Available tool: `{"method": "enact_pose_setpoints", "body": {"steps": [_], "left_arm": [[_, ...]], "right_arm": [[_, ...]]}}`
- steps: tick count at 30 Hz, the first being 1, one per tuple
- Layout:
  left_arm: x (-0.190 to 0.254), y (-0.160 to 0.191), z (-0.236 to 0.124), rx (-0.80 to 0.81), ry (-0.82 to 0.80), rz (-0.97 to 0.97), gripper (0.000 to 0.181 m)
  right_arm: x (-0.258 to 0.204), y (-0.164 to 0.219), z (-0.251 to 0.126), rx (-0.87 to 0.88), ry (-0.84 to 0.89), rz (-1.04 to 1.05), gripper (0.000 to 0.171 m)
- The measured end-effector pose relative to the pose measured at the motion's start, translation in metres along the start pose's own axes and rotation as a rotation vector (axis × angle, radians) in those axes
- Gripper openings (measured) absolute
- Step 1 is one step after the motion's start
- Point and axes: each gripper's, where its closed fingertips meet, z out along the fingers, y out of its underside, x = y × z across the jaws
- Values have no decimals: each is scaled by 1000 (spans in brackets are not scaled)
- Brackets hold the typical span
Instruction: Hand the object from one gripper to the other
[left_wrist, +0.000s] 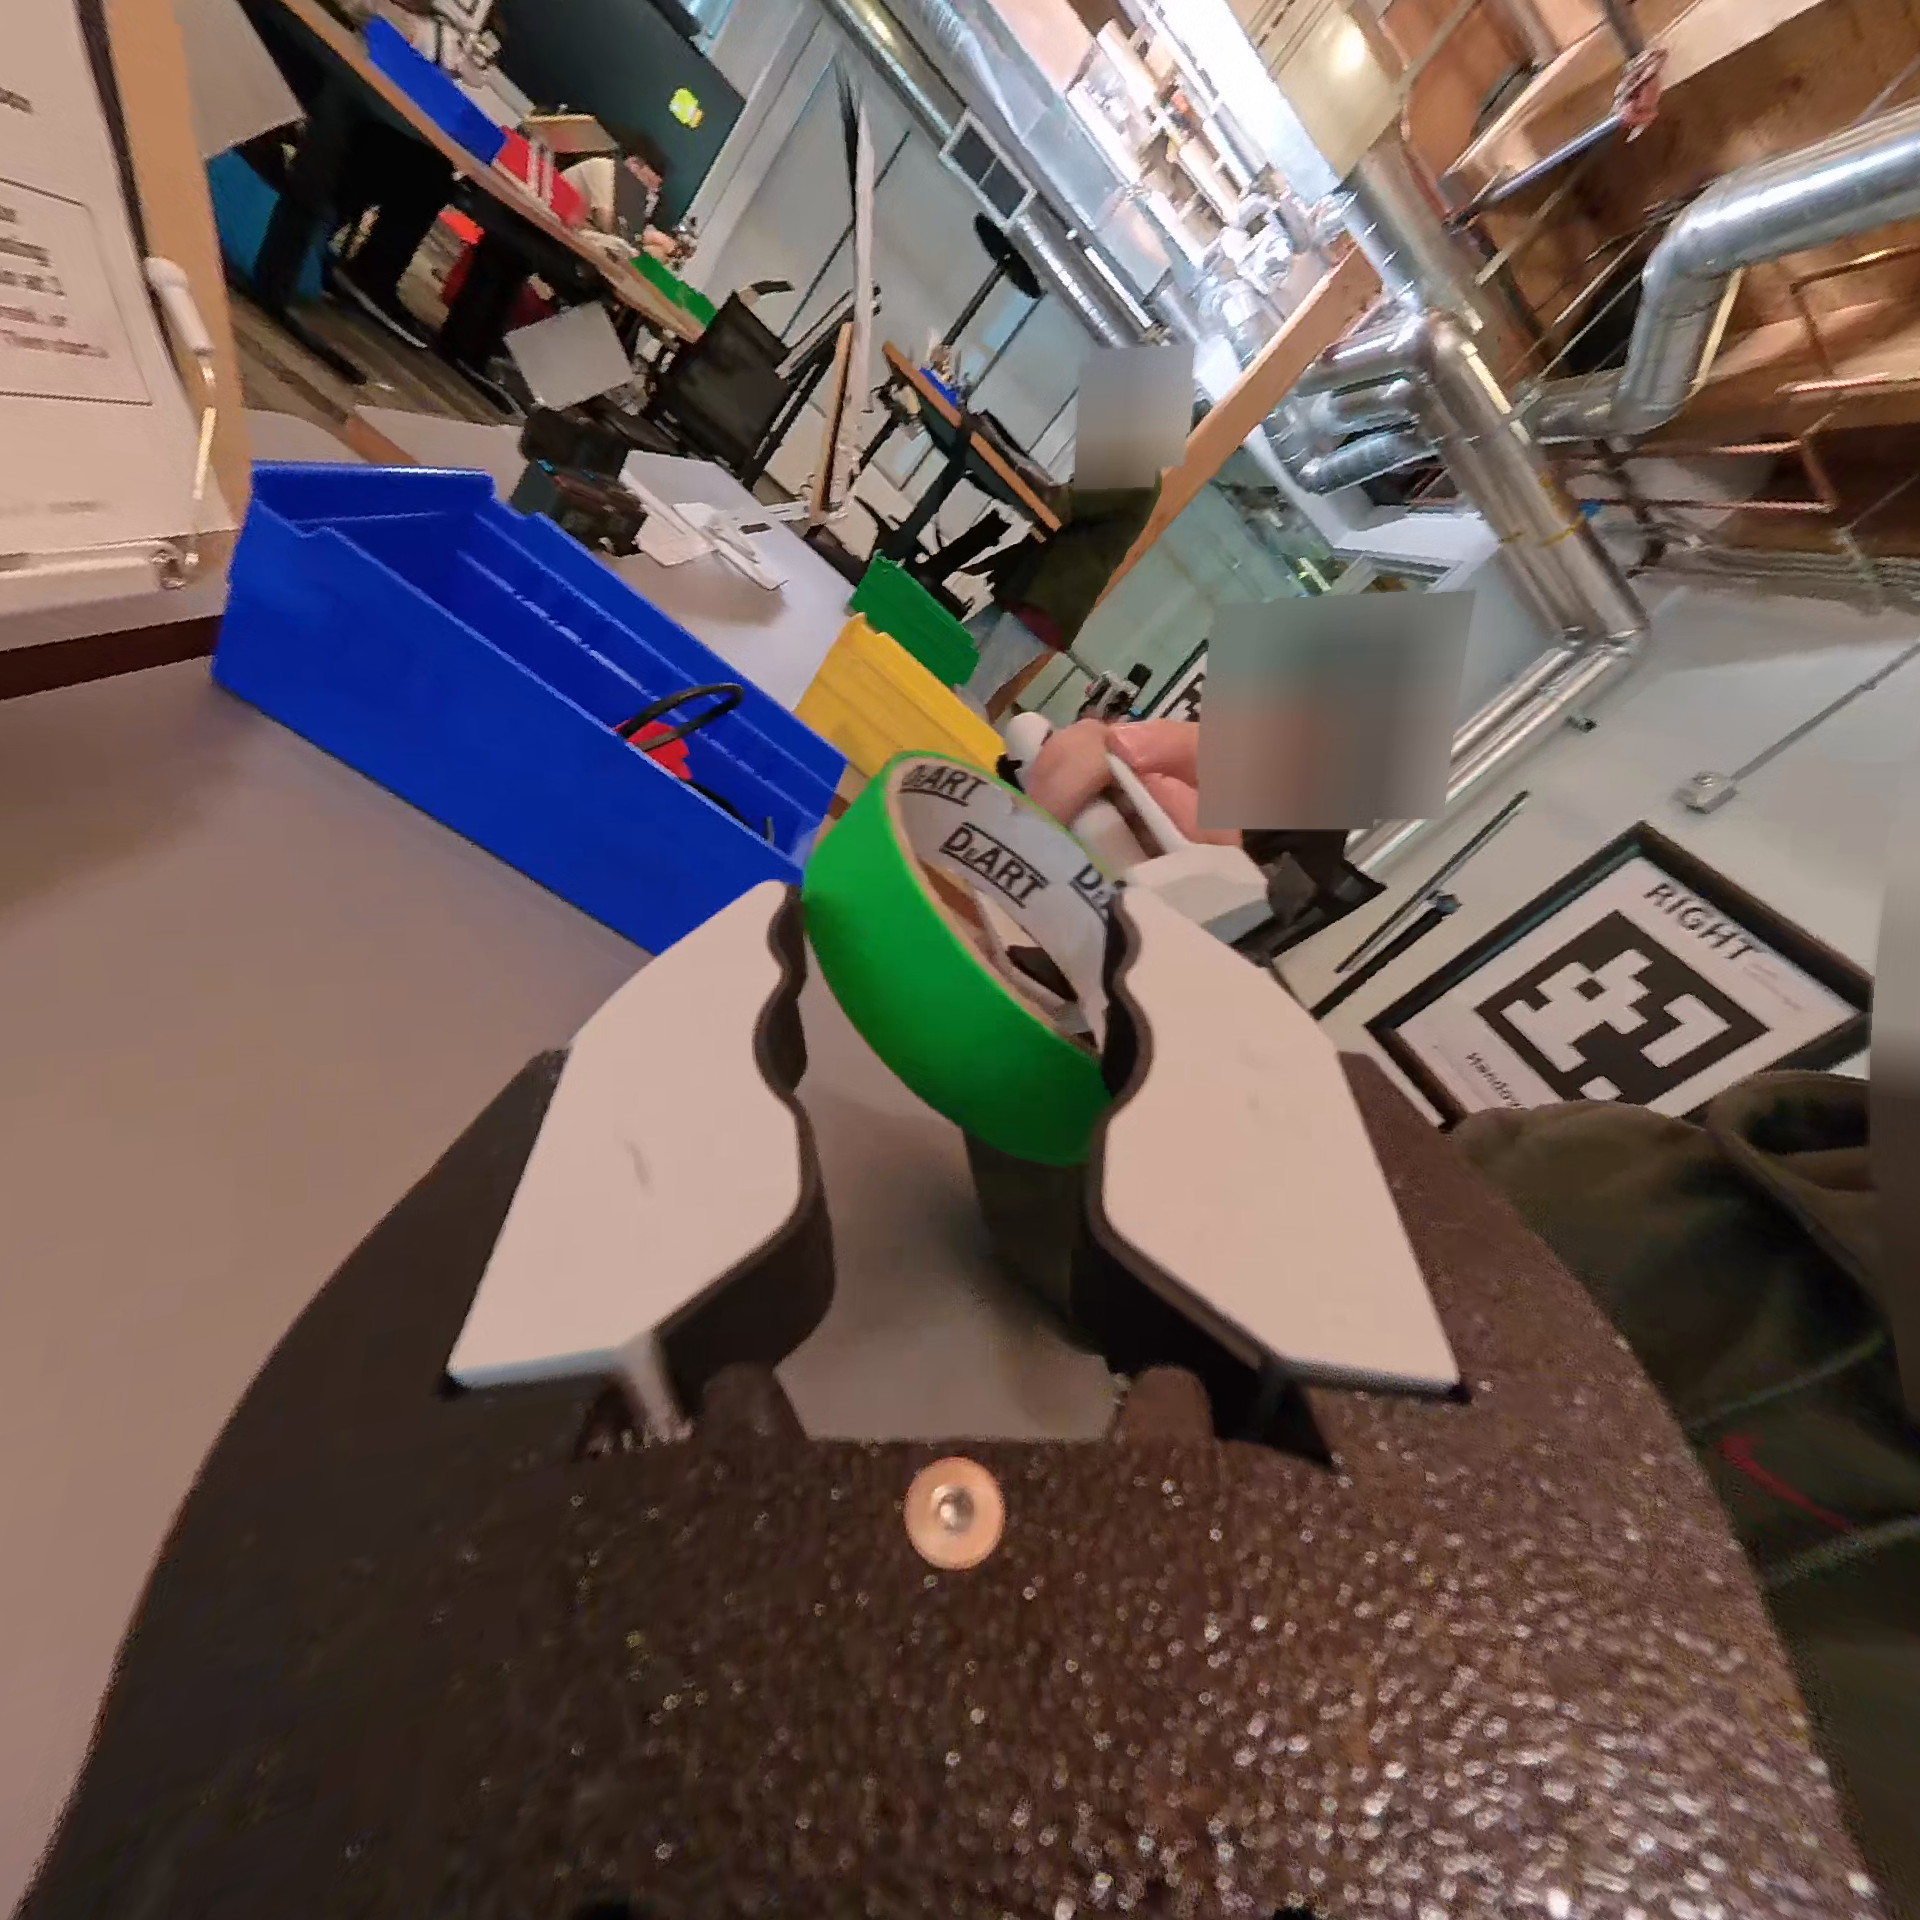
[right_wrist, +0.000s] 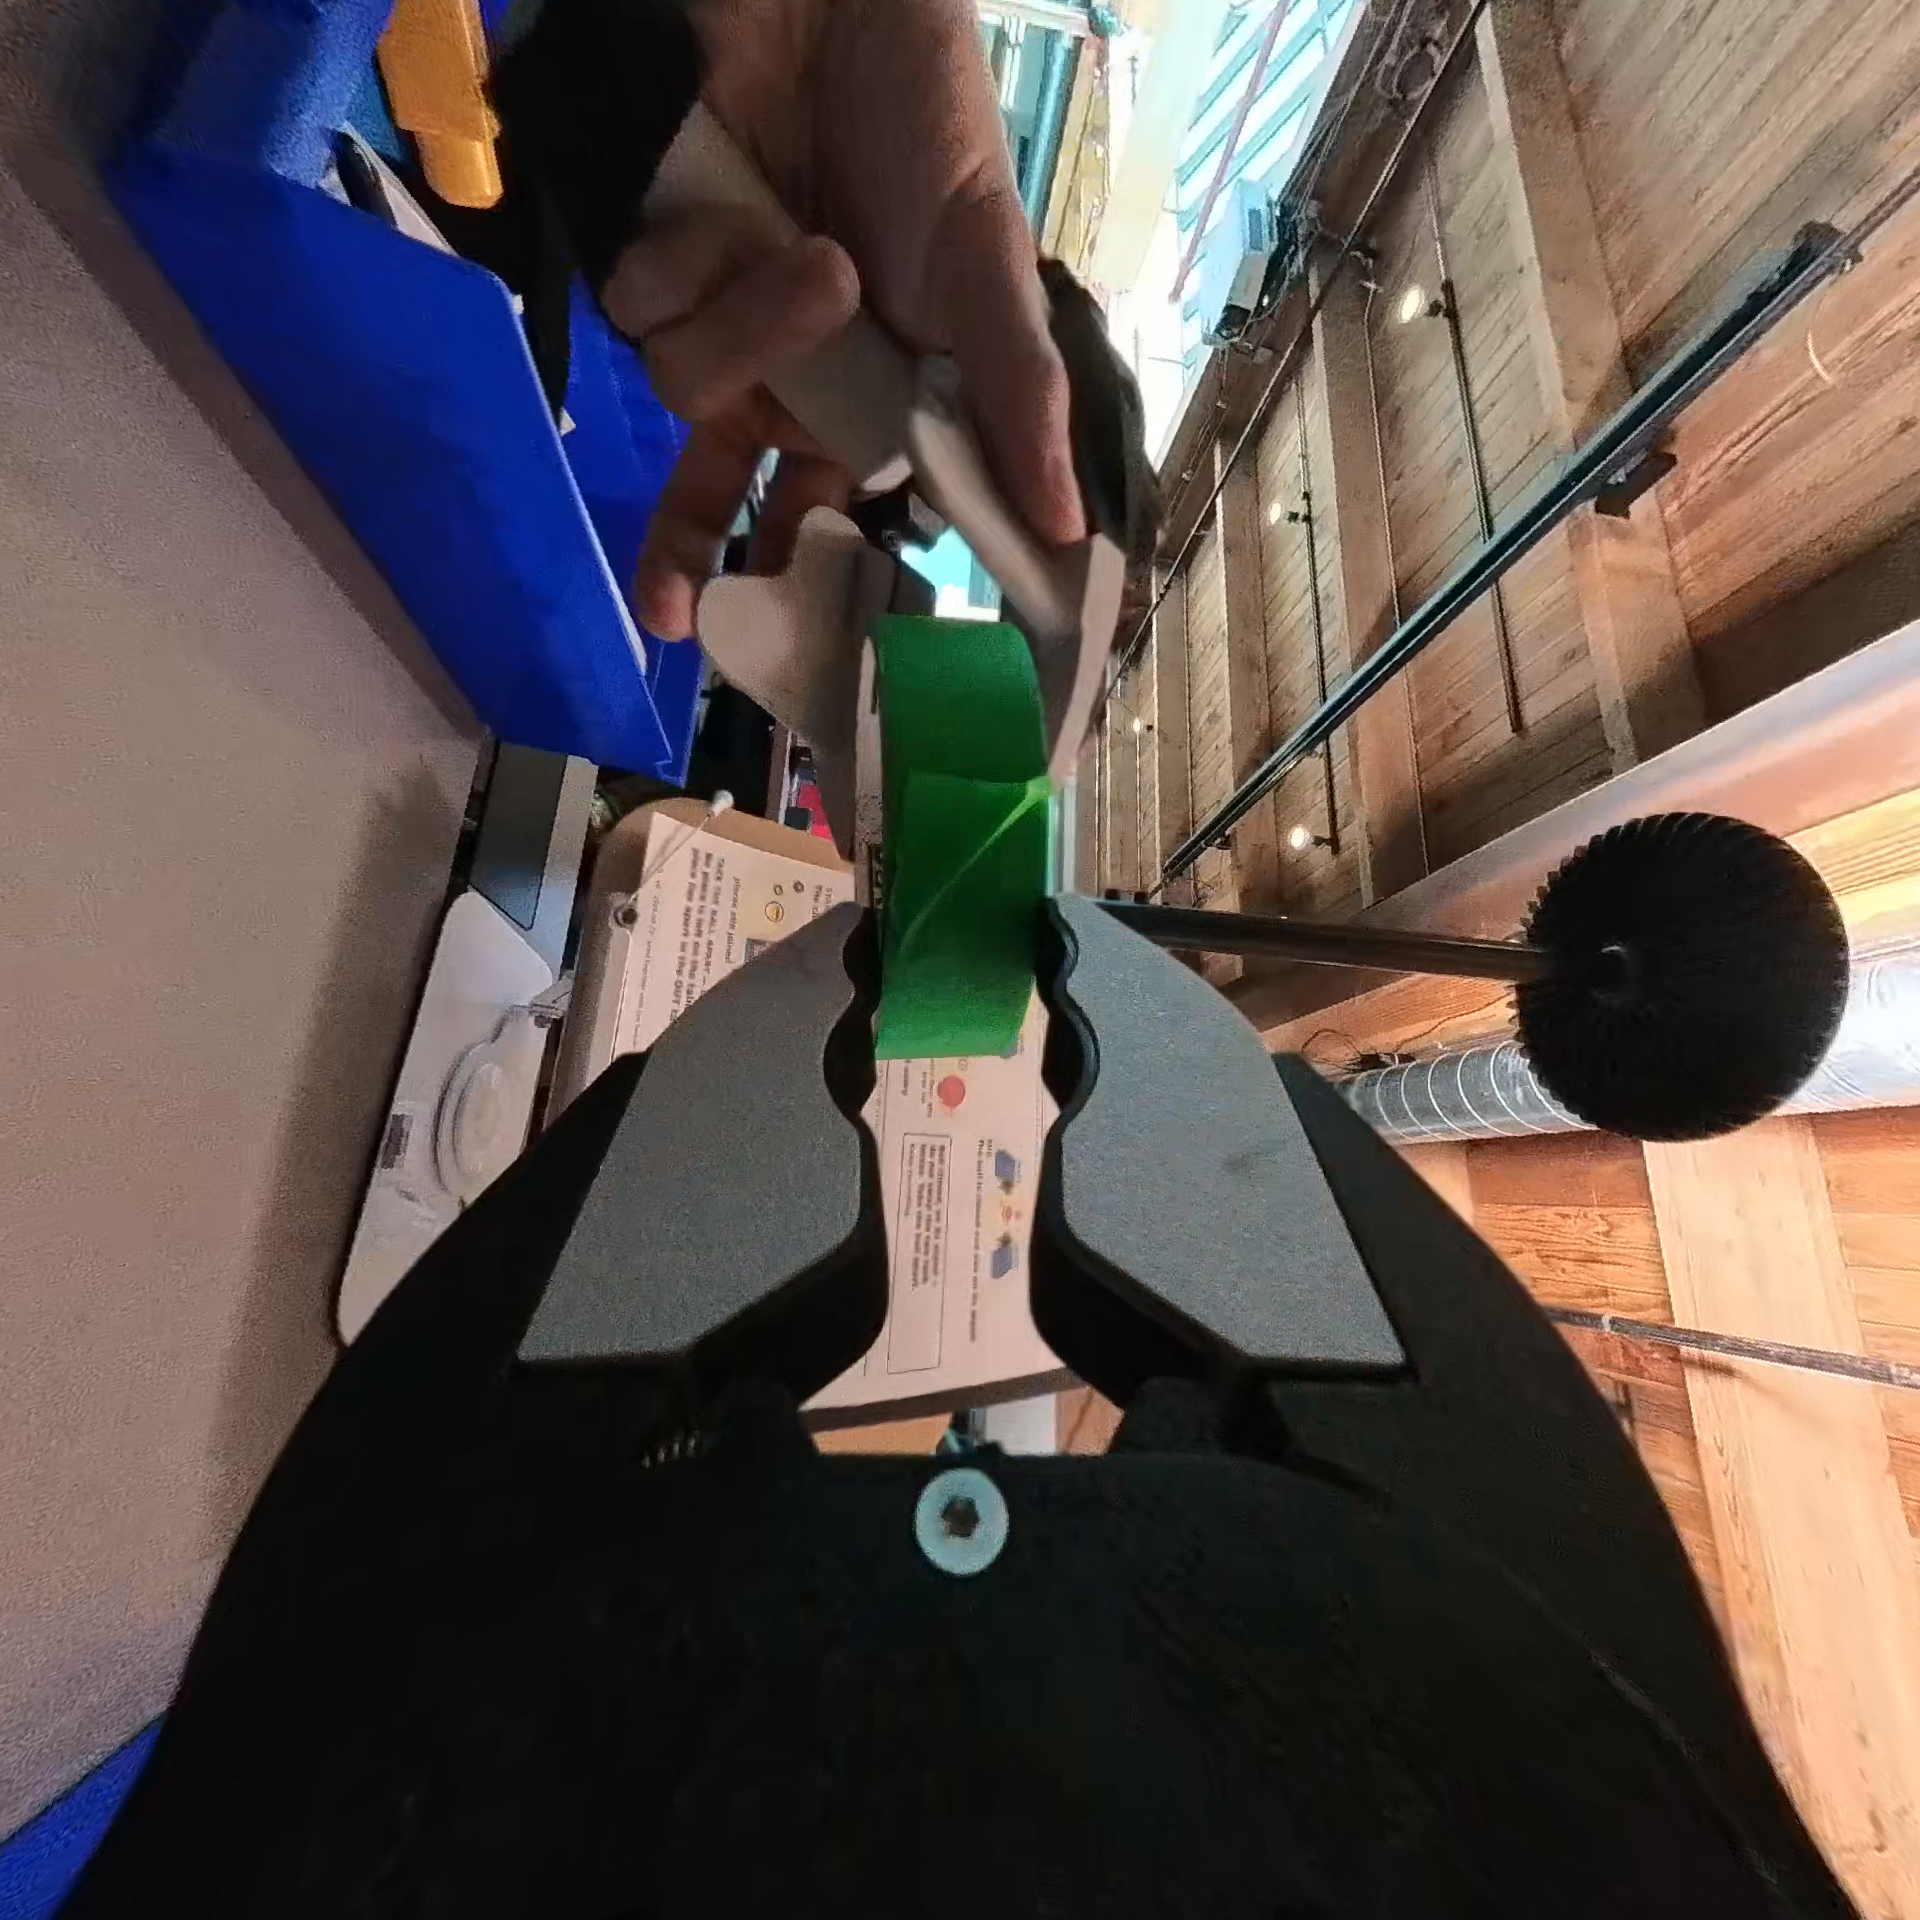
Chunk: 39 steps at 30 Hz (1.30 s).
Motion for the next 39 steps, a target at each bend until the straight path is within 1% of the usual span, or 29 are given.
{"method": "enact_pose_setpoints", "body": {"steps": [1,2,3,5,6,7,8,9,11,12,14,16,17,18,20,23,25,27,28,30,32,33,36,37,38,39], "left_arm": [[-4,0,-2,-1,-25,12,45],[-5,0,-3,0,-35,22,39],[-6,1,-4,-6,-41,32,37],[-11,-3,-4,18,-83,78,23],[-12,-7,-4,43,-90,97,18],[-14,-10,-4,62,-104,112,11],[-17,-13,-6,80,-129,134,4],[-18,-18,-8,113,-136,162,4],[-19,-26,-13,159,-165,194,3],[-25,-27,-14,155,-239,241,3],[-32,-33,-18,157,-389,394,3],[-25,-41,-16,196,-436,501,3],[-19,-45,-14,221,-441,547,3],[-16,-46,-11,227,-451,585,3],[-16,-50,-10,242,-525,670,3],[-12,-62,-17,307,-622,802,3],[-13,-67,-24,317,-736,913,3],[-12,-70,-25,310,-820,1012,3],[-8,-70,-23,320,-834,1061,3],[-3,-70,-17,326,-855,1133,3],[1,-67,-9,310,-868,1206,3],[3,-67,-7,316,-878,1237,3],[-2,-63,-4,289,-887,1228,5],[-3,-62,-4,294,-878,1203,16],[-5,-62,-4,298,-867,1171,34],[-7,-62,-4,291,-857,1128,43]], "right_arm": [[1,0,0,-1,12,-1,29],[2,1,0,0,21,3,29],[2,2,0,-1,20,17,29],[8,6,-1,1,84,94,30],[11,8,-1,19,109,171,34],[11,10,-2,41,96,271,42],[10,15,-4,58,75,391,47],[8,19,-4,80,49,527,51],[6,20,-6,158,-19,810,53],[8,18,-6,204,-36,957,55],[18,18,-2,269,-47,1245,64],[22,18,5,295,-84,1516,72],[23,16,9,308,-95,1620,73],[24,16,13,301,-89,1712,67],[27,17,16,296,-56,1828,65],[28,24,16,240,2,1868,62],[36,24,14,273,44,1910,61],[33,20,15,254,6,1932,58],[28,20,17,225,-12,1918,58],[27,25,18,185,36,1884,55],[28,30,18,168,91,1848,36],[27,36,17,133,126,1820,34],[21,42,17,96,93,1729,27],[20,47,15,81,95,1717,27],[18,54,13,46,99,1694,27],[15,65,8,-6,110,1659,27]]}}
